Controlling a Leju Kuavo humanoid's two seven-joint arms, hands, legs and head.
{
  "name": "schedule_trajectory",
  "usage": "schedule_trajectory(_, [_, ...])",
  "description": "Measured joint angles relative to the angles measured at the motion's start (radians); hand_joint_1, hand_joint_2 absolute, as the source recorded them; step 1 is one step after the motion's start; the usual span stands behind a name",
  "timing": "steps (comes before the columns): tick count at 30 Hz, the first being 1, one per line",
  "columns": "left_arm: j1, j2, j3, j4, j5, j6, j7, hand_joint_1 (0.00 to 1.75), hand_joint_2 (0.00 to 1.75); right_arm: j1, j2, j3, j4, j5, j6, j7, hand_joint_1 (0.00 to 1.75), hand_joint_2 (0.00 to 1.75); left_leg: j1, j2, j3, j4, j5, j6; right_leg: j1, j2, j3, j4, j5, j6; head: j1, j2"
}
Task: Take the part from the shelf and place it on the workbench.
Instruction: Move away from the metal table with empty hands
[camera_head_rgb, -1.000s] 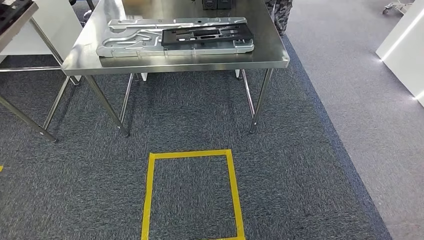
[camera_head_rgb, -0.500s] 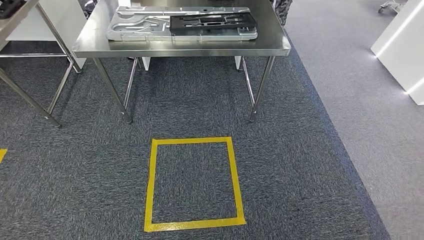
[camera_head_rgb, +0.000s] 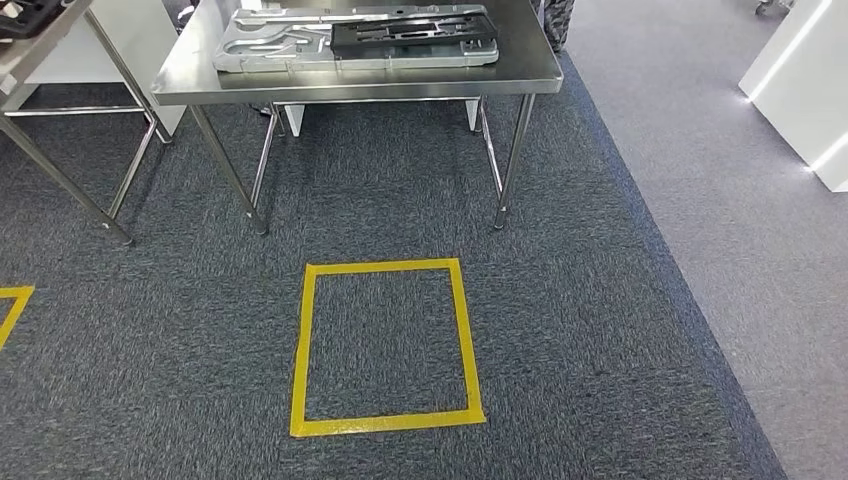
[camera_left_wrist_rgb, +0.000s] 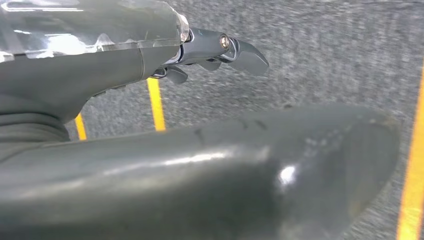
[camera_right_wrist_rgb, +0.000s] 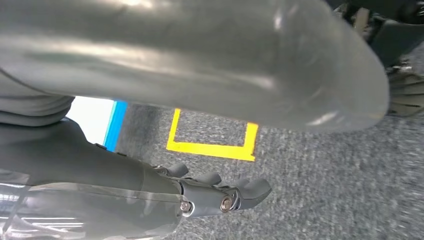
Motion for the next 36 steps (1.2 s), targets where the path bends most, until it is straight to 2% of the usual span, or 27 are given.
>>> schedule_trajectory(1, [0.000, 0.000, -0.002, 0.000, 0.000, 0.002, 0.004, 0.00, 0.00, 0.000, 0.000, 0.000, 0.000, 0.001, 0.001, -0.001, 0.00, 0.00, 0.001, 0.000, 0.025, -0.015, 0.030, -0.001, 0.000, 0.000, -0.014, 0.005, 0.008, 0.002, 0.000, 0.000])
schedule_trajectory(2, [0.000, 0.001, -0.003, 0.000, 0.000, 0.005, 0.008, 0.00, 0.00, 0.000, 0.000, 0.000, 0.000, 0.002, 0.001, -0.002, 0.00, 0.00, 0.002, 0.000, 0.067, -0.067, 0.058, 0.000, -0.001, 0.000, -0.027, 0.011, 0.014, 0.005, 0.000, 0.000])
schedule_trajectory(3, [-0.001, 0.001, -0.005, 0.000, 0.000, 0.008, 0.011, 0.00, 0.00, -0.001, 0.000, 0.000, 0.000, 0.002, 0.001, -0.003, 0.00, 0.00, 0.002, 0.000, 0.123, -0.142, 0.069, 0.002, -0.001, 0.000, -0.038, 0.018, 0.018, 0.009, 0.000, 0.000])
schedule_trajectory(4, [-0.002, 0.001, -0.006, 0.000, 0.000, 0.010, 0.012, 0.00, 0.00, -0.001, 0.000, 0.000, 0.000, 0.002, 0.002, -0.003, 0.00, 0.00, 0.001, 0.000, 0.175, -0.220, 0.063, 0.006, 0.000, 0.000, -0.046, 0.026, 0.022, 0.013, 0.000, 0.000])
schedule_trajectory(5, [-0.003, 0.001, -0.007, 0.000, 0.000, 0.012, 0.013, 0.00, 0.00, -0.001, 0.000, 0.000, 0.000, 0.002, 0.002, -0.004, 0.00, 0.00, -0.001, 0.000, 0.212, -0.280, 0.050, 0.010, 0.002, 0.000, -0.054, 0.033, 0.025, 0.019, 0.000, 0.000])
schedule_trajectory(6, [-0.003, 0.001, -0.008, 0.000, 0.000, 0.013, 0.013, 0.00, 0.00, -0.001, 0.000, 0.000, 0.000, 0.003, 0.002, -0.004, 0.00, 0.00, -0.002, -0.001, 0.230, -0.316, 0.036, 0.015, 0.002, -0.001, -0.060, 0.038, 0.029, 0.024, 0.000, 0.000])
schedule_trajectory(8, [-0.001, 0.001, -0.008, 0.000, -0.001, 0.014, 0.014, 0.00, 0.00, -0.001, 0.000, 0.000, 0.000, 0.003, 0.002, -0.004, 0.00, 0.00, -0.002, 0.000, 0.226, -0.332, 0.034, 0.028, 0.001, -0.001, -0.068, 0.046, 0.034, 0.036, 0.000, 0.000])
schedule_trajectory(9, [-0.001, 0.001, -0.008, 0.000, -0.001, 0.015, 0.015, 0.00, 0.00, -0.001, -0.001, 0.000, 0.000, 0.003, 0.001, -0.004, 0.00, 0.00, -0.001, 0.001, 0.223, -0.334, 0.039, 0.036, 0.000, 0.001, -0.074, 0.058, 0.024, 0.041, 0.000, 0.000])
schedule_trajectory(11, [0.000, 0.001, -0.009, 0.000, -0.001, 0.015, 0.016, 0.00, 0.00, -0.001, -0.001, 0.000, 0.000, 0.003, 0.001, -0.004, 0.00, 0.00, 0.001, 0.004, 0.216, -0.337, 0.050, 0.050, -0.004, 0.007, -0.109, 0.140, -0.032, 0.051, 0.000, 0.000])
schedule_trajectory(13, [0.000, 0.001, -0.009, 0.000, -0.001, 0.015, 0.017, 0.00, 0.00, 0.000, -0.001, 0.000, 0.000, 0.003, 0.002, -0.004, 0.00, 0.00, -0.002, 0.004, 0.205, -0.335, 0.057, 0.055, -0.008, 0.010, -0.168, 0.279, -0.106, 0.059, 0.000, 0.000])
schedule_trajectory(14, [0.001, 0.001, -0.009, 0.000, -0.001, 0.015, 0.017, 0.00, 0.00, 0.002, -0.001, 0.000, 0.000, 0.003, 0.002, -0.004, 0.00, 0.00, -0.004, 0.004, 0.200, -0.334, 0.060, 0.055, -0.010, 0.011, -0.186, 0.330, -0.123, 0.062, 0.000, 0.000])
schedule_trajectory(15, [0.001, 0.001, -0.009, 0.000, -0.001, 0.015, 0.017, 0.00, 0.00, 0.003, -0.001, 0.000, 0.000, 0.003, 0.002, -0.004, 0.00, 0.00, -0.004, 0.004, 0.198, -0.332, 0.062, 0.055, -0.011, 0.010, -0.187, 0.344, -0.121, 0.063, 0.000, 0.000])
schedule_trajectory(16, [0.001, 0.001, -0.009, 0.000, -0.001, 0.016, 0.017, 0.00, 0.00, 0.004, -0.001, 0.000, 0.000, 0.003, 0.002, -0.004, 0.00, 0.00, -0.005, 0.003, 0.197, -0.331, 0.063, 0.054, -0.012, 0.010, -0.167, 0.317, -0.100, 0.062, 0.000, 0.000])
schedule_trajectory(18, [0.001, 0.001, -0.009, 0.000, -0.001, 0.016, 0.016, 0.00, 0.00, 0.004, -0.001, 0.000, 0.000, 0.002, 0.002, -0.004, 0.00, 0.00, -0.006, 0.003, 0.198, -0.327, 0.062, 0.051, -0.011, 0.011, -0.087, 0.178, -0.037, 0.054, 0.000, 0.000])
schedule_trajectory(20, [-0.001, 0.001, -0.009, 0.000, -0.003, 0.018, 0.015, 0.00, 0.00, 0.003, -0.001, 0.000, 0.000, -0.001, 0.002, -0.005, 0.00, 0.00, -0.009, 0.002, 0.194, -0.322, 0.061, 0.043, -0.006, 0.011, -0.030, 0.067, -0.006, 0.043, 0.000, 0.000])
schedule_trajectory(22, [-0.002, 0.001, -0.010, 0.000, -0.005, 0.019, 0.013, 0.00, 0.00, 0.003, -0.001, 0.000, 0.001, -0.005, 0.002, -0.006, 0.00, 0.00, -0.011, 0.003, 0.189, -0.320, 0.063, 0.031, -0.002, 0.012, -0.024, 0.044, -0.008, 0.034, 0.000, 0.000])
schedule_trajectory(23, [-0.002, 0.002, -0.010, 0.000, -0.006, 0.020, 0.012, 0.00, 0.00, 0.002, 0.000, 0.000, 0.001, -0.007, 0.002, -0.006, 0.00, 0.00, -0.011, 0.003, 0.187, -0.319, 0.061, 0.026, -0.005, 0.012, -0.025, 0.041, -0.006, 0.029, 0.000, 0.000])
schedule_trajectory(25, [-0.003, 0.004, -0.010, 0.000, -0.007, 0.021, 0.010, 0.00, 0.00, 0.003, 0.004, 0.000, 0.001, -0.010, 0.001, -0.006, 0.00, 0.00, -0.010, 0.002, 0.173, -0.288, 0.038, 0.016, -0.010, 0.010, -0.023, 0.031, 0.000, 0.017, 0.000, 0.000])
schedule_trajectory(26, [-0.003, 0.005, -0.010, 0.000, -0.008, 0.021, 0.010, 0.00, 0.00, 0.003, 0.006, -0.001, 0.001, -0.011, 0.001, -0.006, 0.00, 0.00, -0.009, 0.001, 0.154, -0.243, 0.011, 0.011, -0.012, 0.008, -0.022, 0.027, 0.003, 0.011, 0.000, 0.000])
schedule_trajectory(28, [-0.001, 0.006, -0.010, 0.000, -0.009, 0.022, 0.009, 0.00, 0.00, 0.003, 0.008, -0.001, 0.001, -0.013, 0.001, -0.007, 0.00, 0.00, -0.004, 0.000, 0.090, -0.106, -0.056, 0.004, -0.010, 0.007, -0.025, 0.027, 0.004, 0.005, 0.000, 0.000])
schedule_trajectory(29, [0.000, 0.007, -0.010, 0.000, -0.009, 0.023, 0.009, 0.00, 0.00, 0.004, 0.009, -0.002, 0.001, -0.014, 0.001, -0.007, 0.00, 0.00, -0.002, 0.000, 0.063, -0.047, -0.076, 0.000, -0.009, 0.007, -0.027, 0.028, 0.004, 0.004, 0.000, 0.000])
schedule_trajectory(30, [0.001, 0.007, -0.010, 0.000, -0.010, 0.024, 0.008, 0.00, 0.00, 0.004, 0.010, -0.002, 0.001, -0.014, 0.001, -0.008, 0.00, 0.00, 0.000, 0.000, 0.050, -0.019, -0.077, -0.002, -0.008, 0.007, -0.028, 0.030, 0.004, 0.004, 0.000, 0.000])
schedule_trajectory(31, [0.002, 0.007, -0.010, 0.000, -0.010, 0.024, 0.007, 0.00, 0.00, 0.005, 0.010, -0.002, 0.001, -0.014, 0.001, -0.008, 0.00, 0.00, 0.002, 0.000, 0.057, -0.033, -0.058, -0.004, -0.009, 0.007, -0.029, 0.033, 0.004, 0.005, 0.000, 0.000])
schedule_trajectory(33, [0.004, 0.007, -0.010, 0.000, -0.009, 0.025, 0.002, 0.00, 0.00, 0.008, 0.012, -0.003, 0.001, -0.014, 0.001, -0.009, 0.00, 0.00, 0.006, 0.000, 0.118, -0.158, 0.010, -0.004, -0.010, 0.008, -0.030, 0.042, 0.001, 0.009, 0.000, 0.000])
schedule_trajectory(34, [0.004, 0.007, -0.010, 0.000, -0.008, 0.026, 0.001, 0.00, 0.00, 0.009, 0.014, -0.003, 0.002, -0.013, 0.001, -0.011, 0.00, 0.00, 0.006, 0.000, 0.150, -0.225, 0.034, -0.001, -0.008, 0.008, -0.033, 0.049, -0.002, 0.014, 0.000, 0.000])
schedule_trajectory(35, [0.005, 0.007, -0.010, 0.000, -0.004, 0.029, 0.001, 0.00, 0.00, 0.011, 0.014, -0.003, 0.002, -0.010, 0.001, -0.015, 0.00, 0.00, 0.006, 0.000, 0.169, -0.269, 0.047, 0.003, -0.007, 0.009, -0.036, 0.056, -0.004, 0.020, 0.000, 0.000])
schedule_trajectory(36, [0.007, 0.007, -0.010, 0.000, 0.003, 0.033, 0.002, 0.00, 0.00, 0.013, 0.014, -0.002, 0.002, -0.004, 0.001, -0.019, 0.00, 0.00, 0.004, -0.001, 0.176, -0.290, 0.049, 0.009, -0.005, 0.009, -0.039, 0.060, -0.005, 0.025, 0.000, 0.000])
